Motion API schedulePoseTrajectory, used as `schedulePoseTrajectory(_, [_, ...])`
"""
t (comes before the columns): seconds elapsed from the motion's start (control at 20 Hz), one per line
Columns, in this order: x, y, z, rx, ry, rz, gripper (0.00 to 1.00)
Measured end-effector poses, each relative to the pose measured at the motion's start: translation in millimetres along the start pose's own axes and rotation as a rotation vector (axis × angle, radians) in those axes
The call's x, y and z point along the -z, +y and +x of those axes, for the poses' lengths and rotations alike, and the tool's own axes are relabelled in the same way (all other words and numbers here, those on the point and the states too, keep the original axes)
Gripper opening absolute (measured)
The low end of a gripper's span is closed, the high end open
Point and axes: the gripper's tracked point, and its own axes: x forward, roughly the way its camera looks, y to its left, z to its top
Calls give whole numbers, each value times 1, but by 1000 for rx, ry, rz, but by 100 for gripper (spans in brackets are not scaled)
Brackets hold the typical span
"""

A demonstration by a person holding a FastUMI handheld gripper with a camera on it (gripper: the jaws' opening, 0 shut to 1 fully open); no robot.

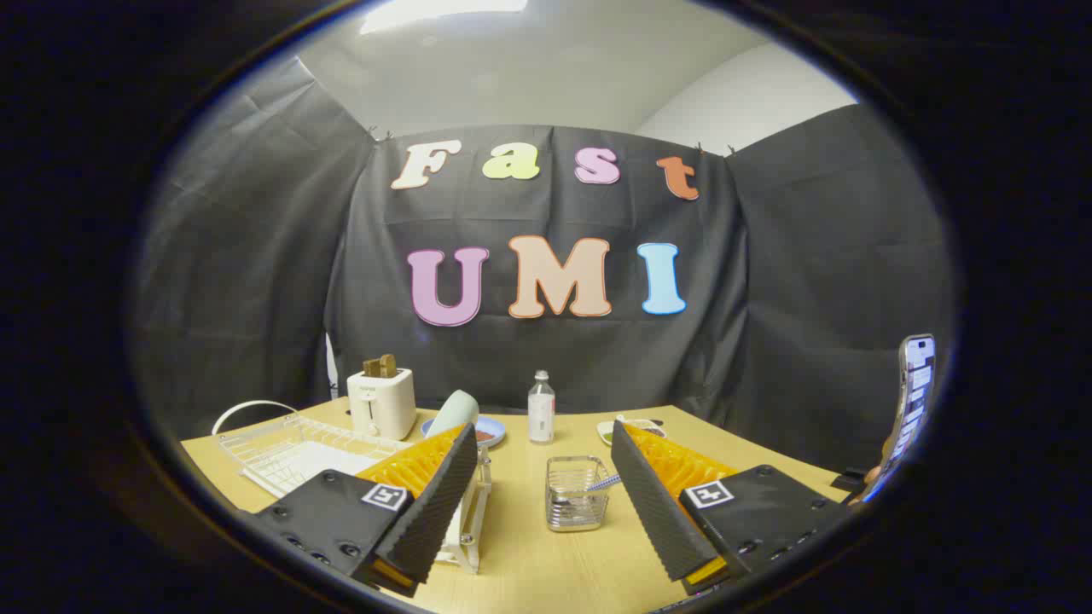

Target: Take the plate from the dish rack, then take the spoon from the basket and place it into the plate.

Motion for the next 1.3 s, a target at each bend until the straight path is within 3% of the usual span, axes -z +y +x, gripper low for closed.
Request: schedulePoseTrajectory(1.3, [2, 18, 4, -36, 11, 4, 100])
